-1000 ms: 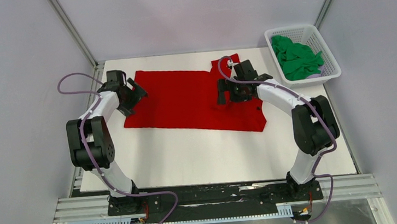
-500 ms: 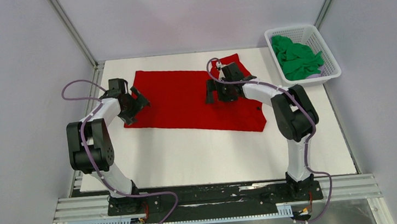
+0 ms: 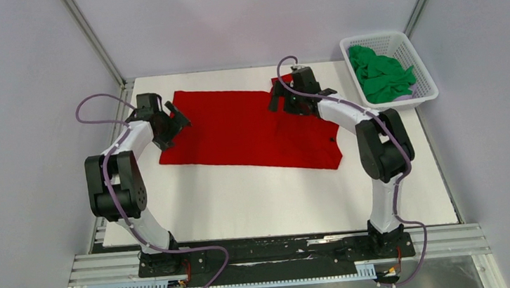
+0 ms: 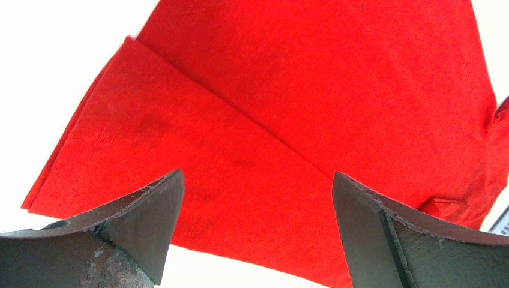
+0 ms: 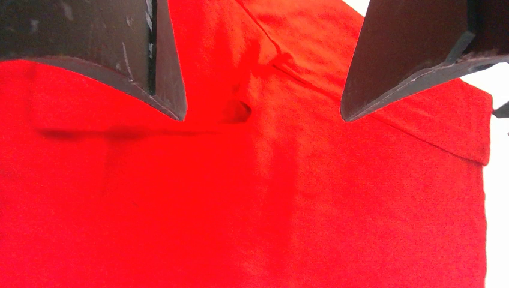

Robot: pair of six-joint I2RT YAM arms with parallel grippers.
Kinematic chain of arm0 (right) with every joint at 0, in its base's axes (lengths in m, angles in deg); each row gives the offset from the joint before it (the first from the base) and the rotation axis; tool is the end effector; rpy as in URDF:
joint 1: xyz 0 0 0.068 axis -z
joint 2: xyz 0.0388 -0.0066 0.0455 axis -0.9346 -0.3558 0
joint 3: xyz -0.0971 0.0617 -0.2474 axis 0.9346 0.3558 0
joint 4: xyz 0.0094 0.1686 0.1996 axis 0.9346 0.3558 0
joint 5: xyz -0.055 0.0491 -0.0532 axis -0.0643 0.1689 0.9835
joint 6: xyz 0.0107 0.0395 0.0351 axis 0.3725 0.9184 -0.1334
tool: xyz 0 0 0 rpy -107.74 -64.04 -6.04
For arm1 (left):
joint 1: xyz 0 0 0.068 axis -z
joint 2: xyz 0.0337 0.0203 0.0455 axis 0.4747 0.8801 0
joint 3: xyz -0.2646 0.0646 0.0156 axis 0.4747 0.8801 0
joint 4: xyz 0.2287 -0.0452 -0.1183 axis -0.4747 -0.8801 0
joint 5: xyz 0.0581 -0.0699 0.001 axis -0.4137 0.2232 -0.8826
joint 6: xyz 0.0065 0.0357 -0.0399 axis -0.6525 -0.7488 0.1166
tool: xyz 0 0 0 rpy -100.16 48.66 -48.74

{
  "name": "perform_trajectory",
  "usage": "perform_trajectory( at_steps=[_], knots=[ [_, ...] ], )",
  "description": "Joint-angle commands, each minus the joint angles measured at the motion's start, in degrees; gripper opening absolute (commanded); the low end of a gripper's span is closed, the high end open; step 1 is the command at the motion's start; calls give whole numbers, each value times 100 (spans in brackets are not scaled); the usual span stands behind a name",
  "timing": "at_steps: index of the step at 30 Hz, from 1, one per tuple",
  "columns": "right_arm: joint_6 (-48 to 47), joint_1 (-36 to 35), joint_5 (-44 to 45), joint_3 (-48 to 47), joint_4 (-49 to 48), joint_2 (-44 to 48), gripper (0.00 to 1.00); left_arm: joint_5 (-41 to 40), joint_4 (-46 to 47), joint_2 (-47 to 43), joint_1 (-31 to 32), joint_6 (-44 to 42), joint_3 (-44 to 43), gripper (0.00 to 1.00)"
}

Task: Fold and stack the t-shirts
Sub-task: Fold the flattened tshirt in 1/3 of the way

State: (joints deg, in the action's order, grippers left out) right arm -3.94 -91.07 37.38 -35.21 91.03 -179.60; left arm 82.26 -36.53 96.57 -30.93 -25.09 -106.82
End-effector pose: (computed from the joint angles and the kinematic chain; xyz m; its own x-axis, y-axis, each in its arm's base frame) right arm 0.3972 0.1632 0.2117 -0.7811 0.1900 -0.5948 -0.0713 0.9192 0.3872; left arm 0.3695 0.0125 0.2080 -0.6079 -0.7068 -0.3619 -0.5380 0.7018 -0.4669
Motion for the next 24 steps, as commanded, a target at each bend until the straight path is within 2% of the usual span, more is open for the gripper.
perform_trajectory(
  at_steps=[1, 9, 16, 24],
  knots=[
    [184, -16, 25, 898, 619, 908, 100, 210, 230, 446, 46, -96, -232, 100],
    [462, 357, -21, 2167, 924, 1265, 100, 255, 19, 828, 107, -112, 167, 100],
    [556, 505, 465, 2965, 1488, 1662, 100, -27, -286, 71, 513, 25, 1300, 100],
    [1002, 815, 973, 3518, 2241, 2604, 100, -288, -651, -1470, 883, 515, 2490, 100]
  ],
)
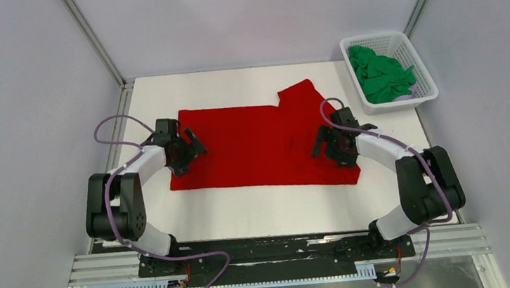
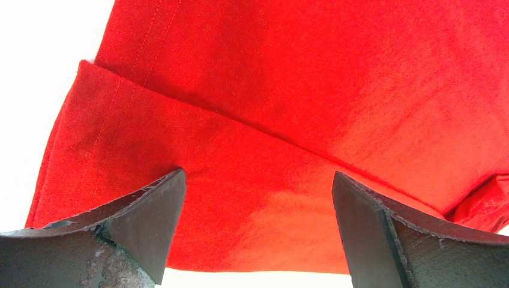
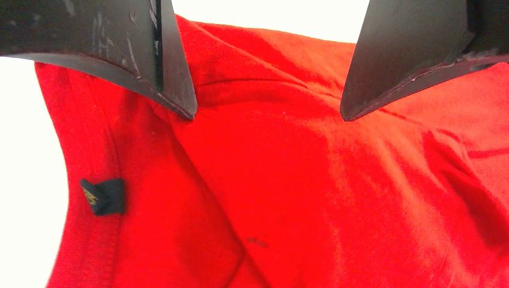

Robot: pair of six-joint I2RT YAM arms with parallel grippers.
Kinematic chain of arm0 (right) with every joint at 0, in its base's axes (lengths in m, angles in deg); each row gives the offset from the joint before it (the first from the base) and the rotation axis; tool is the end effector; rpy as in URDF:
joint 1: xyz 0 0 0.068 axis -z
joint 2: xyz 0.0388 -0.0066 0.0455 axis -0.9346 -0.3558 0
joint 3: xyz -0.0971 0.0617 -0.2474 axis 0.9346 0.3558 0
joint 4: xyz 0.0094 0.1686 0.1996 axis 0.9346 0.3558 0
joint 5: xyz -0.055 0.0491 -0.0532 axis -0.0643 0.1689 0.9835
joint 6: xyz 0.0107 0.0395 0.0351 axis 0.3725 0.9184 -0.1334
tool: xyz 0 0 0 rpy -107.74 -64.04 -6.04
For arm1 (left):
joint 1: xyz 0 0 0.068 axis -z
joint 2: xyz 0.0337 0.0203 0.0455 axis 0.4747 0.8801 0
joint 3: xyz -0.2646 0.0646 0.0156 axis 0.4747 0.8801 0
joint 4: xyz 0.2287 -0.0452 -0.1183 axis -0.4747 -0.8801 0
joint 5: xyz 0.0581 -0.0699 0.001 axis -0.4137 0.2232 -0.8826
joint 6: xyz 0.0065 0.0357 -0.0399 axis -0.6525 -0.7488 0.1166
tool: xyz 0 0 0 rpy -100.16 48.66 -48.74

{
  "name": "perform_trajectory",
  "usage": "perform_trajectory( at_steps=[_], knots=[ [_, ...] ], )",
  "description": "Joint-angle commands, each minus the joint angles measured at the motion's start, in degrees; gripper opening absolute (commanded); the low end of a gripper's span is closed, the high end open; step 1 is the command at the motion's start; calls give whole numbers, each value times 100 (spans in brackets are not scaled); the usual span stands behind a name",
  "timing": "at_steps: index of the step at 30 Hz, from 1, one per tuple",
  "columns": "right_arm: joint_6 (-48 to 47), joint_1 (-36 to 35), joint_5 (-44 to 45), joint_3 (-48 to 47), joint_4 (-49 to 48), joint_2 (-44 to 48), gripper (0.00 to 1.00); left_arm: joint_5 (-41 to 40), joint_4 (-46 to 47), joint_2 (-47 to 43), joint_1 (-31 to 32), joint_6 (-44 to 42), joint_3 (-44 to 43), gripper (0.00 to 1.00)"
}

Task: Fold and stack the t-shirts
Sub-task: Fold the flattened tshirt in 1/3 of the way, then grab the side of the flattened tshirt furthest away from the robot with both arms

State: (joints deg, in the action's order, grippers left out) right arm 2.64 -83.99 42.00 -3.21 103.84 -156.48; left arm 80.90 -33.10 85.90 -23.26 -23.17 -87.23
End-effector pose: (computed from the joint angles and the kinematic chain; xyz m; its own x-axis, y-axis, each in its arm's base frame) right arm 0.2674 0.0711 0.1676 -0.8779 0.3548 -0.3216 0.2908 0.9286 0.2306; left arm 0.2958 -0.0296 0.1698 -0.7036 -0.6445 -0.2994 -0.5141 0.7525 -0.4117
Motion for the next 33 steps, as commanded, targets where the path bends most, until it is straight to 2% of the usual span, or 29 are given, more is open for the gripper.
perform_trajectory(
  at_steps=[1, 5, 9, 13, 18, 20, 23, 27, 29, 33],
  knots=[
    [300, 119, 549, 323, 952, 364, 100, -137, -1072, -569, 120, 326, 544, 100],
    [-204, 116, 725, -50, 712, 556, 100, -27, -1203, -756, 138, 188, 249, 100],
    [-575, 121, 275, -771, 248, 629, 100, -334, -1594, -430, 127, -118, -999, 100],
    [-1013, 115, -332, -1672, -298, 121, 100, -889, -1809, 250, -102, -470, -2187, 100],
    [-1344, 116, -347, -2745, -641, -993, 100, -1498, -2332, 1727, -379, -1005, -3798, 100],
    [-1453, 120, -228, -3219, -719, -1406, 100, -1615, -2413, 2275, -396, -1233, -4495, 97],
    [-1689, 120, -86, -3977, -771, -2025, 100, -1486, -2482, 2953, -457, -1431, -5452, 85],
    [-1941, 129, 139, -4827, -787, -2790, 100, -1601, -2764, 3796, -481, -1559, -6371, 78],
    [-1997, 124, 321, -5176, -800, -3092, 100, -1441, -2898, 4122, -482, -1588, -6668, 75],
    [-1969, 133, 304, -5704, -830, -3559, 100, -1244, -2914, 4433, -482, -1528, -6733, 69]
  ],
)
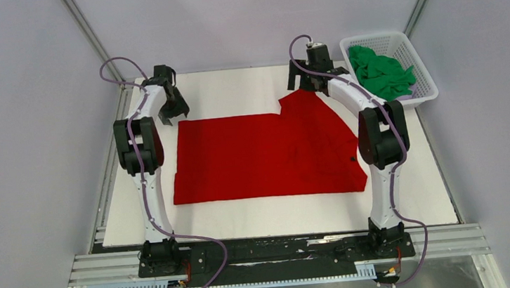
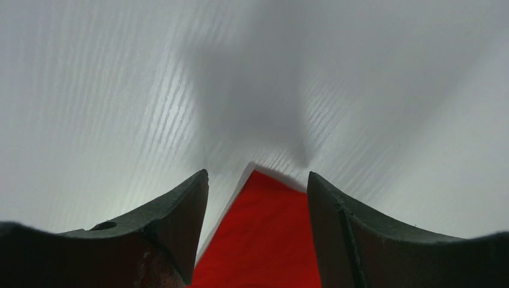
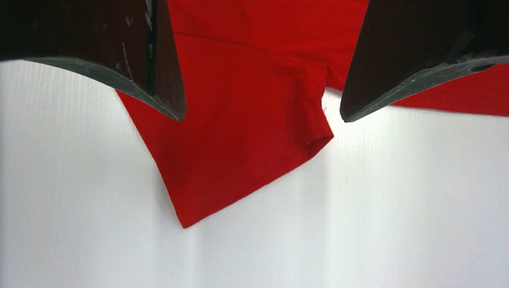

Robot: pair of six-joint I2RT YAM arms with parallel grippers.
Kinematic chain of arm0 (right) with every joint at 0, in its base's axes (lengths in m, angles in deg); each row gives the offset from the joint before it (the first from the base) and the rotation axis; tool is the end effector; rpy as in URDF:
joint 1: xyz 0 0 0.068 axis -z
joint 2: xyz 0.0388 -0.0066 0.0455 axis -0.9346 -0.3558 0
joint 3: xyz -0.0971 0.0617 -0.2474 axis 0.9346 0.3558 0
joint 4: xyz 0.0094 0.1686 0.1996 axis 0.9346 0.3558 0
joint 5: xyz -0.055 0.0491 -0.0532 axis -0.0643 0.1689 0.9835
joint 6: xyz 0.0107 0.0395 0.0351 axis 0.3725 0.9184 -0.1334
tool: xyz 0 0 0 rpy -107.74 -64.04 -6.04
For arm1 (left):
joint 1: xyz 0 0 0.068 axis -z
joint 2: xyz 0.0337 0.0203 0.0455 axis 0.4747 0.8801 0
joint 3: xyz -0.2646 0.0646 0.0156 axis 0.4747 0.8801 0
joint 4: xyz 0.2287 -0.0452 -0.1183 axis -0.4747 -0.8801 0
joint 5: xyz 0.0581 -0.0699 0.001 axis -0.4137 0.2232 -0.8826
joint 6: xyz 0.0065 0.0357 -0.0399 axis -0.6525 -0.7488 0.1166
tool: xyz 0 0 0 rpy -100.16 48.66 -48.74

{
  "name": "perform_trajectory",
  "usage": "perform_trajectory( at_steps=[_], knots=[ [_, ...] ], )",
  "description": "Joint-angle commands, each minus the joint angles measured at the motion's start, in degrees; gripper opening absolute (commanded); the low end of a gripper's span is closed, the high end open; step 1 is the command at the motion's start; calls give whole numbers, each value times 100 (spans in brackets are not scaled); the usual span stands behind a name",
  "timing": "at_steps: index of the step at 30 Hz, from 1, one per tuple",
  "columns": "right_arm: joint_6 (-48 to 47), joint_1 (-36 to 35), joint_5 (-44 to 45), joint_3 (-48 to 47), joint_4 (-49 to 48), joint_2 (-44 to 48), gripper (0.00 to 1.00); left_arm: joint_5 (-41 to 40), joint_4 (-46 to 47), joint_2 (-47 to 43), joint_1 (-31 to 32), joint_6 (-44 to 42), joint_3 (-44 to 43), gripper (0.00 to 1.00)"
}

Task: Fold and stack the t-shirts
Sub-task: Grab the side of the flattened tshirt furthest away from the robot with both arms

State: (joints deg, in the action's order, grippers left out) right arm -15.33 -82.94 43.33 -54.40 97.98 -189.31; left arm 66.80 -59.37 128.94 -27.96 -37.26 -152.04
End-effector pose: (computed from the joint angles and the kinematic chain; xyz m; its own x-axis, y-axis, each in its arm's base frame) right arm 0.4683 0.1143 0.2370 -0.6935 0.1243 -0.7097 -0.0302 0.9791 0.2010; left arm 0.4965 0.0021 0.1889 -0.7422 -0.5028 -0.4430 -0.5145 0.8511 -0.1040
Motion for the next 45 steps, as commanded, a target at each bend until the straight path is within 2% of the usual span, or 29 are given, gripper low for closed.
perform_trajectory(
  at_steps=[1, 4, 11, 18, 20, 23, 26, 27, 34, 38, 45],
  knots=[
    [-173, 33, 168, -680, -250, -365, 100, 196, -294, 164, -12, -92, -238, 67],
    [-192, 32, 209, -910, -274, -604, 100, 344, -205, 153, -12, -41, 6, 62],
    [-237, 31, 256, -1049, -329, -829, 100, 456, -364, 175, 41, 99, 343, 43],
    [-264, 29, 515, -1033, -386, -917, 100, 392, -364, -122, 217, 132, 715, 38],
    [-219, 32, 545, -1010, -391, -959, 100, 375, -376, -132, 259, 152, 712, 33],
    [-215, 28, 537, -1032, -404, -1024, 100, 273, -382, -111, 272, 155, 689, 21],
    [-336, 25, 458, -1184, -443, -1152, 100, 101, -435, -70, 273, 99, 504, 2],
    [-391, 12, 463, -1250, -444, -1215, 100, 18, -467, -55, 271, 70, 461, 0],
    [-710, -28, 425, -1954, -420, -1889, 91, 74, -141, -347, 272, -59, 542, 0],
    [-780, -70, 451, -2379, -61, -2298, 86, 94, 84, -644, 277, -125, 717, 0],
    [-720, -145, 434, -1974, 285, -2165, 74, 195, 155, -790, 282, -118, 998, 0]
  ],
)
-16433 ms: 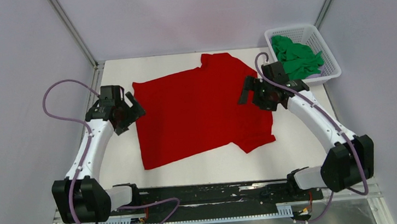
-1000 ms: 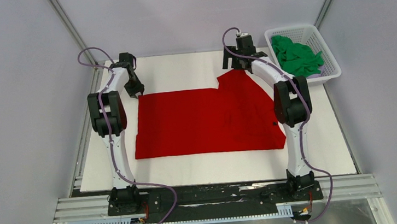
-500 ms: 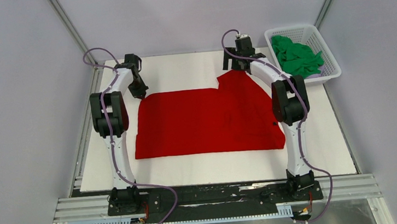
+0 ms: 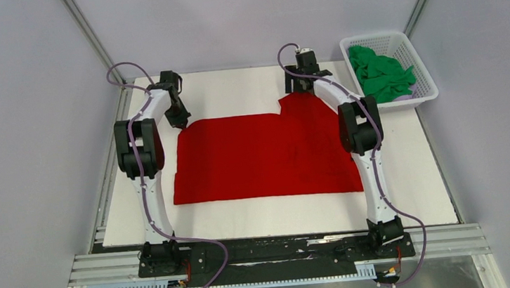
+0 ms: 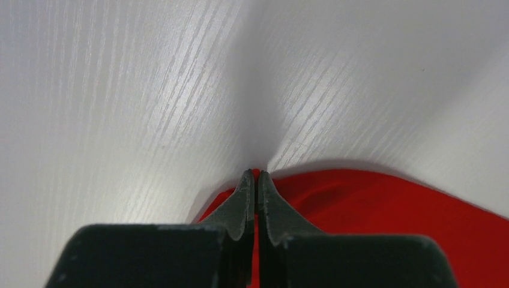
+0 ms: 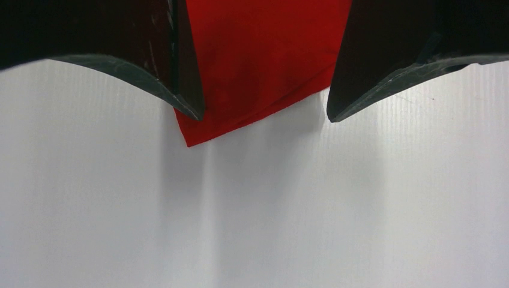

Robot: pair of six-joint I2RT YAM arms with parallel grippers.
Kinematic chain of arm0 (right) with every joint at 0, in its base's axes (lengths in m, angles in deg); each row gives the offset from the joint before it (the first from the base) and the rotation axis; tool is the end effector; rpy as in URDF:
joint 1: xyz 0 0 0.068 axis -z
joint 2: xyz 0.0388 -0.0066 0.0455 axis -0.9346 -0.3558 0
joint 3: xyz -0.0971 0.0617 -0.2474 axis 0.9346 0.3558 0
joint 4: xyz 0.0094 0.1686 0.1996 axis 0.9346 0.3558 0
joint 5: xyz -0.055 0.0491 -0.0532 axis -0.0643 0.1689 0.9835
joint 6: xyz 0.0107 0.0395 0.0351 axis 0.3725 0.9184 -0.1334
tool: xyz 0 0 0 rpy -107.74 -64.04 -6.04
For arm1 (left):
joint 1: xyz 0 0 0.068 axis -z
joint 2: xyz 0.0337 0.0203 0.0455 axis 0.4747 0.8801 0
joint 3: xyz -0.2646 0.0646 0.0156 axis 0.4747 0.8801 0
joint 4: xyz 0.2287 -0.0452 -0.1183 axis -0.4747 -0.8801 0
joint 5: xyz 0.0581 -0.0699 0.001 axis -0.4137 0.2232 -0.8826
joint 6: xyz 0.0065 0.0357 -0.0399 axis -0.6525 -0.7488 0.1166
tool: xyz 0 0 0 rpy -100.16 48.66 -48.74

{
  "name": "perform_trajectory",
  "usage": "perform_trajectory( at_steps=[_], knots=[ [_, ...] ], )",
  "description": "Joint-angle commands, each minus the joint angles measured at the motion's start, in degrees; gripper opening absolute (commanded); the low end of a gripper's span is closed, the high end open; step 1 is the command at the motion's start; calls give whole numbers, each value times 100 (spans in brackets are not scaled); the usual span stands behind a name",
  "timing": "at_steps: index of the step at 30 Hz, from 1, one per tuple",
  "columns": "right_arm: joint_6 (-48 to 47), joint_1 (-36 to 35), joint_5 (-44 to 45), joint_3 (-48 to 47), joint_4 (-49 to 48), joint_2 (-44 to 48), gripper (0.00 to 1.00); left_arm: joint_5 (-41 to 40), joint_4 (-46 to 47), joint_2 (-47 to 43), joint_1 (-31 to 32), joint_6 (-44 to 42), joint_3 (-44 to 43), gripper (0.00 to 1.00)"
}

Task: Fold and stack the t-shirts
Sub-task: Grab the side of the flattened tshirt furthest away from the robot with both arms

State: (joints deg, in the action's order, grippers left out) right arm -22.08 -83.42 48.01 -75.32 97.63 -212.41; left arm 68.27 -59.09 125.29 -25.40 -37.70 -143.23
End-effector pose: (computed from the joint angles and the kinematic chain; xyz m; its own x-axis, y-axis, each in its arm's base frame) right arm 0.5412 0.1340 0.1553 -0.6975 -0.0013 -0.7166 -0.0594 0.9967 0.0560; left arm 0.4718 -0.0197 0.1735 -0.8073 -0.4623 -0.3669 -0.4689 0.8799 -0.0769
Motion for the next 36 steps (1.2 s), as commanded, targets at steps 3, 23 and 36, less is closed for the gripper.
perform_trajectory(
  at_steps=[3, 23, 36],
  knots=[
    [-174, -160, 57, 212, 386, 149, 64, 34, 181, -465, 27, -61, 175, 0],
    [-695, -237, 393, -507, 334, 163, 0, 20, 212, -598, 27, -199, -7, 0],
    [-448, -295, -380, 2596, -337, 2733, 0, 319, 1020, -1735, 61, -313, 1566, 0]
  ],
)
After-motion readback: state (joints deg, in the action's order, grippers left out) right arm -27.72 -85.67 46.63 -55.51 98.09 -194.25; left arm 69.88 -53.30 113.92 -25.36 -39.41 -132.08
